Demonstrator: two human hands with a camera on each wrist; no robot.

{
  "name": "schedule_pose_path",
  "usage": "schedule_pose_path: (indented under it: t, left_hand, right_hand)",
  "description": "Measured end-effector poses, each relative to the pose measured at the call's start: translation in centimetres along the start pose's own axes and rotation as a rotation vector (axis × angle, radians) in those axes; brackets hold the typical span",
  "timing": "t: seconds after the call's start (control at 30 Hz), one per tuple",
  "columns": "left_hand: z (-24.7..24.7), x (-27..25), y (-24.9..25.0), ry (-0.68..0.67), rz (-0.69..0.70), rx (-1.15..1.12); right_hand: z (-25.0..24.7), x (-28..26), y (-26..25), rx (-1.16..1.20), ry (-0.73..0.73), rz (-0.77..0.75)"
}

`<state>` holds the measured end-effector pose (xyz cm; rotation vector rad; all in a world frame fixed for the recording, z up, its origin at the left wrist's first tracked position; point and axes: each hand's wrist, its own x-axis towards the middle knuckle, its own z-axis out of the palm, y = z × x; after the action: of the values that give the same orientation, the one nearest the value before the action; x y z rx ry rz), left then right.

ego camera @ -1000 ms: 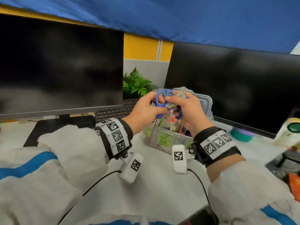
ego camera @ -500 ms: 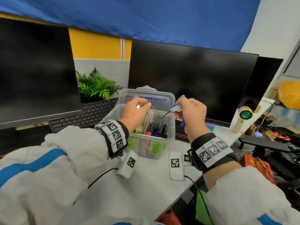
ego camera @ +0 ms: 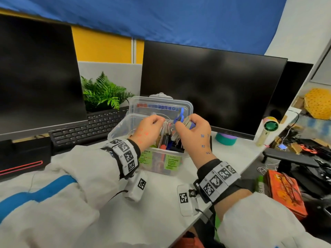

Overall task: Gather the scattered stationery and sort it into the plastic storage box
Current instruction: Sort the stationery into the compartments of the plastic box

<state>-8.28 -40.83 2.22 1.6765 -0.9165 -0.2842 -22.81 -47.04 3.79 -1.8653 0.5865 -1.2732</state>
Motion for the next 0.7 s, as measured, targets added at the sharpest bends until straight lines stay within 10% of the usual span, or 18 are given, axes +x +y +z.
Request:
schedule_pose_path:
  t: [0.27, 0.43, 0.7]
  left_hand:
    - [-0.6, -0.5, 0.2, -0.039, -0.019, 0.025]
    - [-0.6, -0.6, -0.4, -0.129, 0.044, 0.162]
    - [-0.3, -1.6, 1.0, -0.309, 0.064, 0.215]
  right_hand:
    - [-1.1, 0.5, 0.6, -0.118, 0.163, 0.017]
    - [-1.4, 1.9, 0.0, -0.467, -0.259, 0.311]
    - [-1.9, 3.6, -0.9, -0.554, -0.521, 0.488]
